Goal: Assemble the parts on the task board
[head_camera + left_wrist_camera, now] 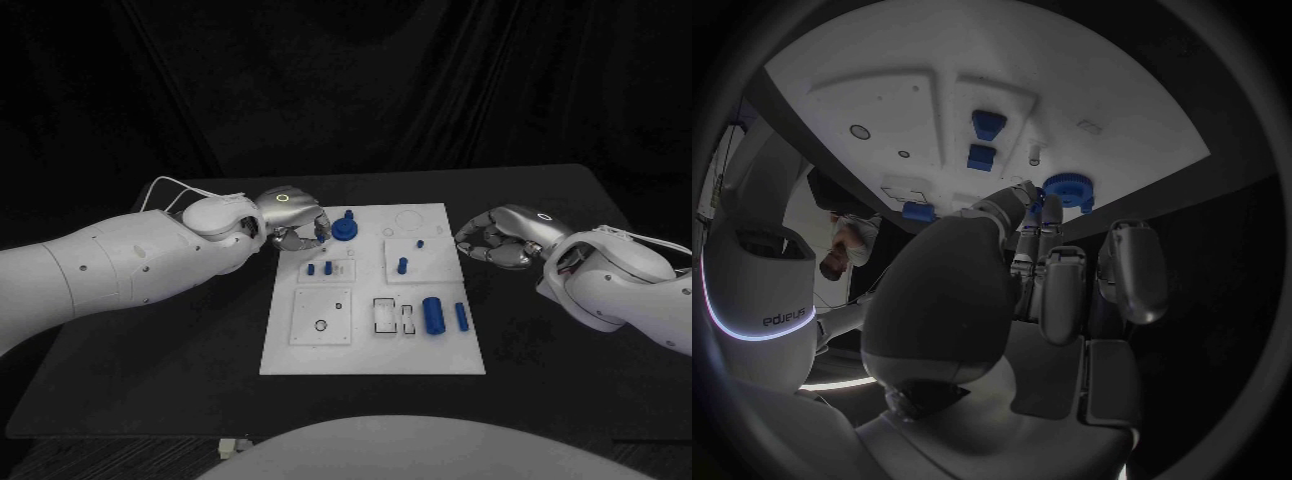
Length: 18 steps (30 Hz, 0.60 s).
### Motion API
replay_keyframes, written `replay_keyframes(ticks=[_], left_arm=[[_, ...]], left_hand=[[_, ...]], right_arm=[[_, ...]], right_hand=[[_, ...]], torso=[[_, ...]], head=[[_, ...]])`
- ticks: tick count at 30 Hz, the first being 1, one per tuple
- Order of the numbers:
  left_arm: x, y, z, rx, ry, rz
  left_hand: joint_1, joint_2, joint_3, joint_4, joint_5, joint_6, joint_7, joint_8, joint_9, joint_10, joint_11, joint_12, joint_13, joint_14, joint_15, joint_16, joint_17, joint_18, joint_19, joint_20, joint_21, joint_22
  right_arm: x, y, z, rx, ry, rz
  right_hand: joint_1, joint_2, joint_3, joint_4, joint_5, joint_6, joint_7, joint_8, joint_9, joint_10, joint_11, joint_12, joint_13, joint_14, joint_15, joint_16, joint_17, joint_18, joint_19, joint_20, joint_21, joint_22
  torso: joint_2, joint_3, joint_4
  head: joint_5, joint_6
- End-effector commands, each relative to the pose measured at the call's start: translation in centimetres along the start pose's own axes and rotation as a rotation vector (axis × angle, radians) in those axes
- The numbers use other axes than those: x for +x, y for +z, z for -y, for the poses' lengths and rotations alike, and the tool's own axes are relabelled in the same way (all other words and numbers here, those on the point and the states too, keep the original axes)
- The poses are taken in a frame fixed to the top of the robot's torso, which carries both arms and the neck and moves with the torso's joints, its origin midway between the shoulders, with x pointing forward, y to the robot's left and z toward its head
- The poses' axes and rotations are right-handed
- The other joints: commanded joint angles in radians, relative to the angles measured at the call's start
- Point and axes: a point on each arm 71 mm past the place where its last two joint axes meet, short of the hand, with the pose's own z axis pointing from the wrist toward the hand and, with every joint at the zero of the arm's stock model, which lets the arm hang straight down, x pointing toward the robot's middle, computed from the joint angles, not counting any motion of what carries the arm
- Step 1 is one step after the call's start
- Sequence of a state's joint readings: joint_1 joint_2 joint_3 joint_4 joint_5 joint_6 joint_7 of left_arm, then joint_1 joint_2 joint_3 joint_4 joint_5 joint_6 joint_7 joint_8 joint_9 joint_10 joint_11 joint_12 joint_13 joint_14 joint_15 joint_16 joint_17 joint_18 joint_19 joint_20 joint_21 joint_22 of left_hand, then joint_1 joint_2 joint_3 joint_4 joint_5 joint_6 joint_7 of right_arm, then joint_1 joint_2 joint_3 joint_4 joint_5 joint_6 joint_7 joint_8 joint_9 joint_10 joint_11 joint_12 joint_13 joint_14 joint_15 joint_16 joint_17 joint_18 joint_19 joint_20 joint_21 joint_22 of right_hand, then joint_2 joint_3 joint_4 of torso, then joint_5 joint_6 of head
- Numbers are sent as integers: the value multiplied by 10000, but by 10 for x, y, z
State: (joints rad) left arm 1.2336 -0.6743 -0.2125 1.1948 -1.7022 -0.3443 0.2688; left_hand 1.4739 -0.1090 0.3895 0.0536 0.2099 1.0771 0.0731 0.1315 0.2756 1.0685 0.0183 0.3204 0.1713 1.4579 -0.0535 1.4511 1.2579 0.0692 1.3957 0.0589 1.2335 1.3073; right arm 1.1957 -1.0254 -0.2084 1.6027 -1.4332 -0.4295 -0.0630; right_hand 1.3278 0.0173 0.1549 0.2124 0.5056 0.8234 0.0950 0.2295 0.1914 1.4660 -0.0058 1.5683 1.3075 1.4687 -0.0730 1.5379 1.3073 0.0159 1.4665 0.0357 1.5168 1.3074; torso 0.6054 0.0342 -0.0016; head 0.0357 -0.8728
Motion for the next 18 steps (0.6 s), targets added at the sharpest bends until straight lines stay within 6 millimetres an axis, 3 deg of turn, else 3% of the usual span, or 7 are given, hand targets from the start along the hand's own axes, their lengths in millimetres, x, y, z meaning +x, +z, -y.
replay_keyframes(ticks=[1,18], left_arm=[[3,2,1,1,-75,-197],[12,8,4,-52,-161,-448]], left_hand=[[-83,-6,41,46,-48,-70,-23,-58,-17,-61,35,-61,-7,-72,25,-61,-7,51,-47,23,-24,1644],[-93,-9,39,47,-74,-84,-9,-71,-21,-51,47,-67,-2,-34,25,-22,89,32,0,23,62,1670]], right_arm=[[1,0,0,56,-1,-70],[2,0,-1,45,8,-113]], right_hand=[[38,-28,43,8,67,55,-3,52,-4,1048,6,25,2633,866,43,-50,1915,9,733,65,-58,2411],[64,-12,82,-17,71,87,-8,62,-2,1044,4,21,2627,863,42,-57,1902,13,726,65,-72,2406]], torso=[[-9,7,-6],[0,-2,-8]], head=[[24,2],[14,2]])
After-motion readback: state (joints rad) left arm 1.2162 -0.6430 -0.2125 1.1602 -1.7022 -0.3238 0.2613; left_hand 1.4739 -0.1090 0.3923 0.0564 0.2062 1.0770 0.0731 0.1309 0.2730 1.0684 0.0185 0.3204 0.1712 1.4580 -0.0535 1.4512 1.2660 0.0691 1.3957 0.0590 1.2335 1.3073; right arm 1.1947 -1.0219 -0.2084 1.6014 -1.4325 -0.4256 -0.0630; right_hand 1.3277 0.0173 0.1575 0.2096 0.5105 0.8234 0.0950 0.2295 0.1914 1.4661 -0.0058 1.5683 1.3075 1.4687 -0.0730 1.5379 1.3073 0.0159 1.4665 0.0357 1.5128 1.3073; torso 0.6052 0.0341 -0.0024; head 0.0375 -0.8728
